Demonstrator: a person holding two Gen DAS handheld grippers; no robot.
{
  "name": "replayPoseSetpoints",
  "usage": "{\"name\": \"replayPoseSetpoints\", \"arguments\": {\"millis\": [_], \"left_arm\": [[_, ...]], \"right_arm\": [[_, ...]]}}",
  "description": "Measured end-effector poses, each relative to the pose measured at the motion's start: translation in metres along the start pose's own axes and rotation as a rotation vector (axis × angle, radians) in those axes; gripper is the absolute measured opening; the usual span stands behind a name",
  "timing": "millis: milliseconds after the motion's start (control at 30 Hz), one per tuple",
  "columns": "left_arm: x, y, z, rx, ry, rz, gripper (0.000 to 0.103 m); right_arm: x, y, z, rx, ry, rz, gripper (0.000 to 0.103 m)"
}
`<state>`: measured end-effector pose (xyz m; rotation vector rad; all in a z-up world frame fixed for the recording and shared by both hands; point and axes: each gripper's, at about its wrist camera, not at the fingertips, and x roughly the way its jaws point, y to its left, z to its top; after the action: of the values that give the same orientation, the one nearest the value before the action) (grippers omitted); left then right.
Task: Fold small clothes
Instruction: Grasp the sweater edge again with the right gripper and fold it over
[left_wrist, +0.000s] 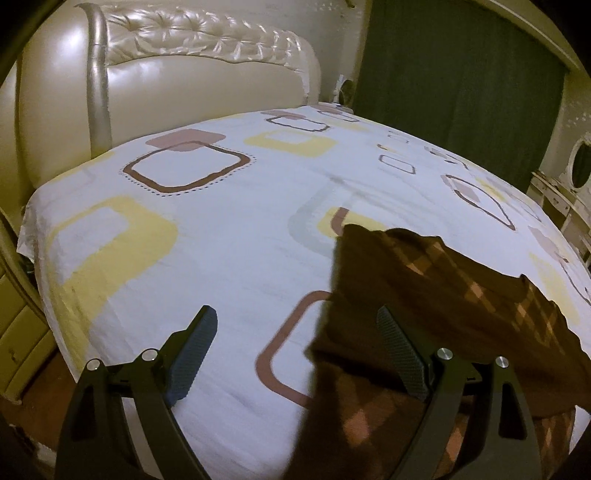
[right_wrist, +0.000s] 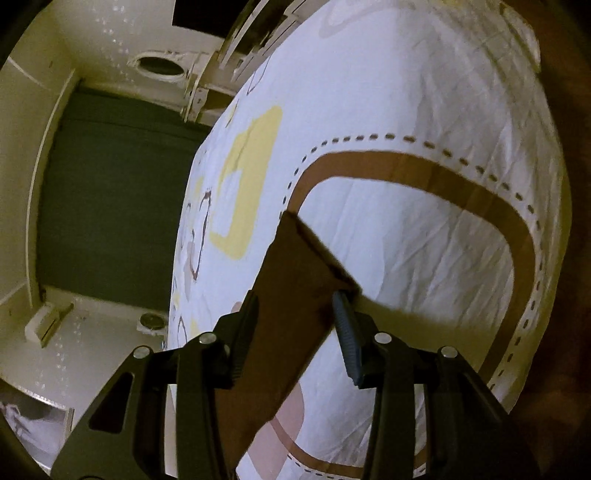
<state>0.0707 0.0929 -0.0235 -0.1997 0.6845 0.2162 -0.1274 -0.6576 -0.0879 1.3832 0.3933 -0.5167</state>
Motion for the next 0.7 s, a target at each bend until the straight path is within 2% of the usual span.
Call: {"name": "replayPoseSetpoints", "arguments": {"millis": [133,300,500,533,600,633,700], "left_arm": [[-0.003,-0.009,-0.001,0.034,-0.005,-0.004,0.087],[-0.002,-0.008,0.000,0.034,0.002,-0.003,0.087],[-0.001,-0.006,0.000,0.028,0.017,0.000,0.087],[-0.001,-0.006,0.000,0.031,0.019,0.000,0.087],[-0.003,-0.006,0.000,0.036,0.021,0.003,0.087],[-0.003,-0.007,0.000,0.038,0.022,0.005,0.087],[-0.003,-0.007,-0.001,0.044,0.027,0.010,0.087]], "right_arm": [[-0.005,0.000,-0.004,0.004,-0.069,-0.073,0.042],[0.001,-0.006,-0.004,0.019,-0.044,-0.004,0.042],[0.018,0.003,-0.006,-0.042,-0.001,0.009,0.042],[0.020,0.003,-0.005,-0.048,0.000,0.007,0.038],[0.026,0.003,-0.003,-0.053,0.004,-0.005,0.020],[0.025,0.003,-0.003,-0.051,0.015,0.000,0.005],[0.028,0.002,-0.002,-0.034,0.036,0.018,0.004]]}}
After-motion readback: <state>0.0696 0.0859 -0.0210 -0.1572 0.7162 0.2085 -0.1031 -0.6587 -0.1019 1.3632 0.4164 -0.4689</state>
